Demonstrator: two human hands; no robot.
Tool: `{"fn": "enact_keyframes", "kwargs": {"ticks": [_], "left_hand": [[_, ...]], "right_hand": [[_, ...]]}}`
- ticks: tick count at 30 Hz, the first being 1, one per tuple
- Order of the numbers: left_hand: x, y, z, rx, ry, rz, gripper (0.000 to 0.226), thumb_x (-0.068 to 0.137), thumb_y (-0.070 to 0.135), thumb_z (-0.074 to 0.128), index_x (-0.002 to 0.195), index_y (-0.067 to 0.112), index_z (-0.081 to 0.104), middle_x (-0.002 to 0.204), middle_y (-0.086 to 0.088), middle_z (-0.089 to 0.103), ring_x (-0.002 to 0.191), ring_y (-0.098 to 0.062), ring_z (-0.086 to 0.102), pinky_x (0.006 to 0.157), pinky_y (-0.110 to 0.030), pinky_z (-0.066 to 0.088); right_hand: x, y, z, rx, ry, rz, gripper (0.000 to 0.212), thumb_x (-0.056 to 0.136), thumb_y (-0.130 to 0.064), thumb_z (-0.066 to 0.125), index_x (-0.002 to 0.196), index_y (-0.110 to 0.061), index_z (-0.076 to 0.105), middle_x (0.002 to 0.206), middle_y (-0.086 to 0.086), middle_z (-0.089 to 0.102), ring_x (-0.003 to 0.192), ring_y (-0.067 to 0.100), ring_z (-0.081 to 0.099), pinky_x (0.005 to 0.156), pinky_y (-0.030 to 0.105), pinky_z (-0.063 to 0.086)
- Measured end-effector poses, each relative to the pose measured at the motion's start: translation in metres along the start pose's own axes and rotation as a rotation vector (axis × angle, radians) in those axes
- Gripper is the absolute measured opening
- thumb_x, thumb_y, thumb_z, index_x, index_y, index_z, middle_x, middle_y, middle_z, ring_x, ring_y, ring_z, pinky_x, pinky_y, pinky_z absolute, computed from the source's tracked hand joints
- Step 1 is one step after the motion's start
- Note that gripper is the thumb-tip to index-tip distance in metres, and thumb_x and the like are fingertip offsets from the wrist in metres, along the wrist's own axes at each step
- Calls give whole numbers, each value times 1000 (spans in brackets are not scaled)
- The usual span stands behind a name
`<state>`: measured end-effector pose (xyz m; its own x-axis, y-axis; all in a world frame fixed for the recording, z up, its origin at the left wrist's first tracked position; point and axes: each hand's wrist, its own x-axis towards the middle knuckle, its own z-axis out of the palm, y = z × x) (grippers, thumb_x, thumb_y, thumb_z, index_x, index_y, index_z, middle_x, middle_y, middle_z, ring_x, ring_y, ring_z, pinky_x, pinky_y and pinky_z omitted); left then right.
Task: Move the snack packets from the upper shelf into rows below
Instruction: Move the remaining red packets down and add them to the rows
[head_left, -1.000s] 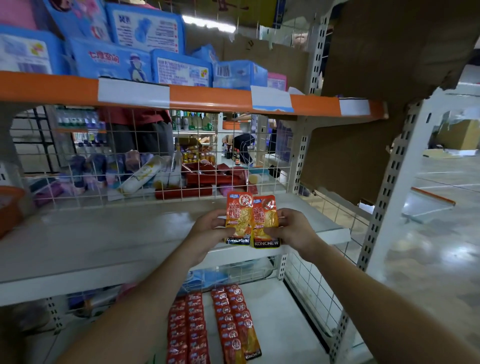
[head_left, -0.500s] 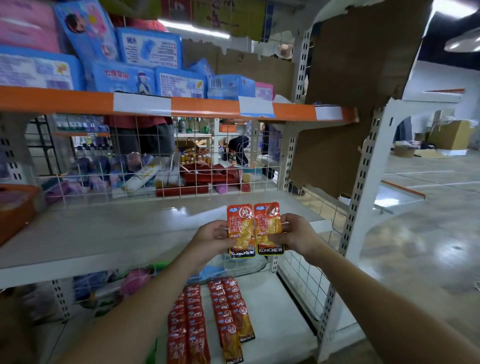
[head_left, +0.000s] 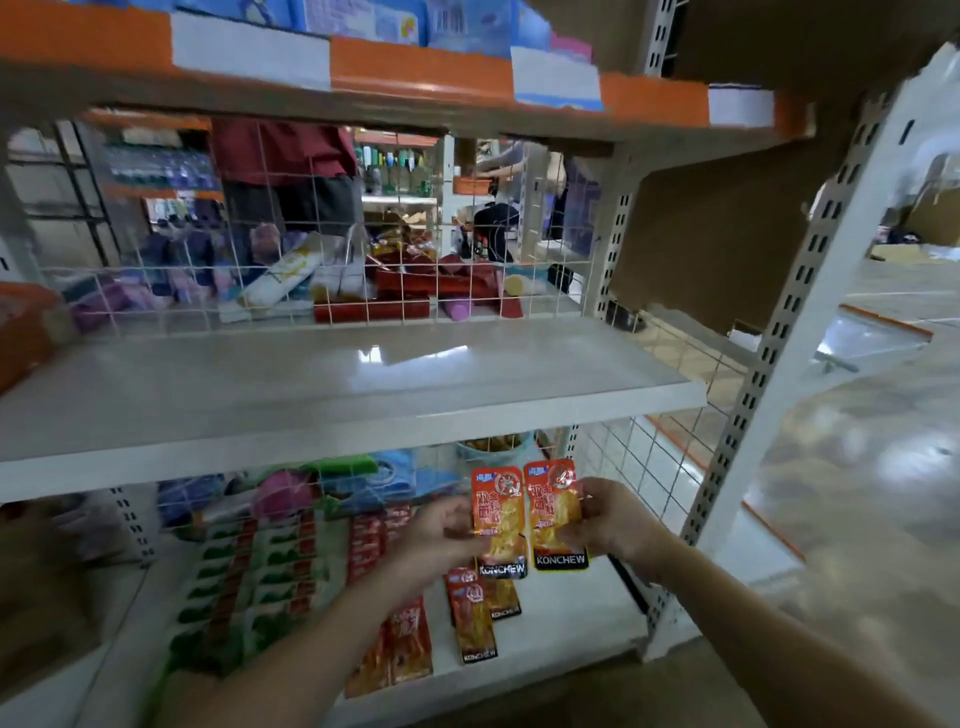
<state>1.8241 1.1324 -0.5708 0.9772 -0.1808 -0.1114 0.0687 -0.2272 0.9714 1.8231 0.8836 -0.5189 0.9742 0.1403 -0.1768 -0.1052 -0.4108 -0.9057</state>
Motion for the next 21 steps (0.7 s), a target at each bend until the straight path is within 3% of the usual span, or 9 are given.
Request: {"fn": "enact_keyframes", "kwargs": {"ticks": [2, 6, 9, 11, 14, 21], "left_hand": [[7, -18, 3, 5, 12, -49, 40, 78, 13, 83, 113, 24, 65, 111, 7, 72, 108, -13, 66, 93, -38, 55], [25, -54, 9, -32, 36, -85, 48, 78, 17, 83, 116, 31, 59, 118, 6, 67, 107, -8, 63, 94, -38, 56], [42, -82, 12, -88, 13, -137, 75, 76, 15, 84, 136, 36, 46, 129, 3, 61, 114, -12, 60, 94, -39, 56], [55, -102, 13, -103, -46, -150, 85, 75, 14, 86, 135, 53, 40, 132, 3, 59, 118, -14, 60, 91, -37, 58], [73, -124, 14, -77, -107, -145, 92, 75, 9, 85, 125, 72, 39, 134, 3, 57, 122, -15, 58, 87, -30, 59], [111, -150, 12, -13, -158, -124, 89, 73, 2, 85, 134, 48, 40, 126, 2, 60, 110, -10, 63, 76, -27, 59]], "right_hand": [[14, 22, 7, -20, -5, 22, 35, 74, 3, 79, 105, -7, 66, 99, 13, 73, 88, 29, 73, 75, 52, 61], [38, 56, 24, -25, -37, 103, 31, 82, -4, 76, 109, -10, 62, 104, 11, 69, 90, 23, 71, 64, 31, 61], [64, 89, 33, -107, -53, 167, 27, 85, 1, 70, 110, -7, 61, 98, 12, 70, 82, 18, 72, 61, 28, 60], [82, 109, 38, -180, -80, 204, 22, 86, 1, 68, 104, -10, 64, 92, 9, 70, 78, 17, 71, 65, 30, 62], [103, 127, 41, -252, -108, 222, 18, 86, -3, 68, 102, -12, 64, 89, 7, 69, 70, 15, 67, 55, 24, 54], [156, 152, 43, -225, -150, 251, 30, 74, 2, 78, 96, -9, 61, 96, 12, 68, 88, 29, 71, 65, 41, 61]]}}
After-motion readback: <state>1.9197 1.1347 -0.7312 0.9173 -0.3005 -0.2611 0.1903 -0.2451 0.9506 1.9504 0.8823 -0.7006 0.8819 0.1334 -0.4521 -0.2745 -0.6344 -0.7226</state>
